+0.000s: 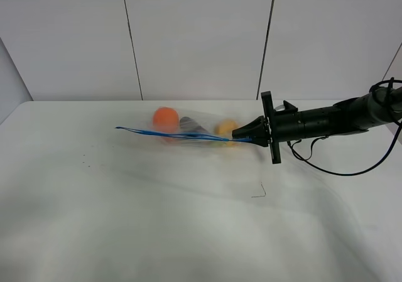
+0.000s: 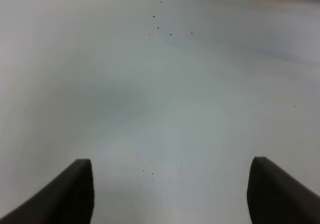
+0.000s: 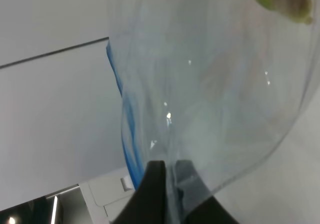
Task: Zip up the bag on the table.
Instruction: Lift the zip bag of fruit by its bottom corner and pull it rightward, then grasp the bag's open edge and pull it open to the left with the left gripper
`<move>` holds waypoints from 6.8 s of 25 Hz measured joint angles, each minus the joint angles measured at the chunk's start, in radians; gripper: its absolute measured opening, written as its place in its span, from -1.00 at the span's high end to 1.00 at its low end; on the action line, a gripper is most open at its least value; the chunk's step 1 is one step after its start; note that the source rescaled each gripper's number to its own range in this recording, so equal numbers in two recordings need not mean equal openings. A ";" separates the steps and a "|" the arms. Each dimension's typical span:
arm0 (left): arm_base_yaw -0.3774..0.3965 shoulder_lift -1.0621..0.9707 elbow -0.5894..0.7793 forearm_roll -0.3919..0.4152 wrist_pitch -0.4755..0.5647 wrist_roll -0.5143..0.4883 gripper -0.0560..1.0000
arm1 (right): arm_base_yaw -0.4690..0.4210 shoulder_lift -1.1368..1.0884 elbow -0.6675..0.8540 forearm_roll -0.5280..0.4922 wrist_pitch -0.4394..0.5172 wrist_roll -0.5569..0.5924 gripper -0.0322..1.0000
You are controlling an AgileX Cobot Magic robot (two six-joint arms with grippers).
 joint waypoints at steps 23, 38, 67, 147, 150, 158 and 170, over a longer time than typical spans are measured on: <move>0.000 0.000 0.000 0.000 -0.001 0.000 -0.80 | 0.000 0.000 0.000 -0.002 0.000 0.000 0.94; 0.000 0.764 -0.497 0.000 -0.111 0.023 -0.80 | 0.000 0.000 0.000 -0.001 0.000 0.000 0.94; -0.442 1.493 -0.538 -0.056 -1.225 1.271 -0.80 | 0.000 0.000 0.000 -0.001 0.000 0.000 0.94; -0.346 1.911 -0.220 -0.016 -1.960 1.230 0.89 | 0.003 0.000 0.000 0.017 -0.005 0.000 0.94; -0.303 1.911 -0.220 -0.016 -1.955 1.231 0.89 | 0.003 0.000 0.000 0.017 -0.005 0.000 0.94; -0.254 1.911 -0.219 -0.011 -1.904 1.231 0.89 | 0.003 0.000 0.000 0.017 -0.005 0.000 0.94; -0.241 1.911 -0.219 -0.040 -1.897 1.206 0.14 | 0.003 0.000 0.000 0.008 -0.004 0.000 0.94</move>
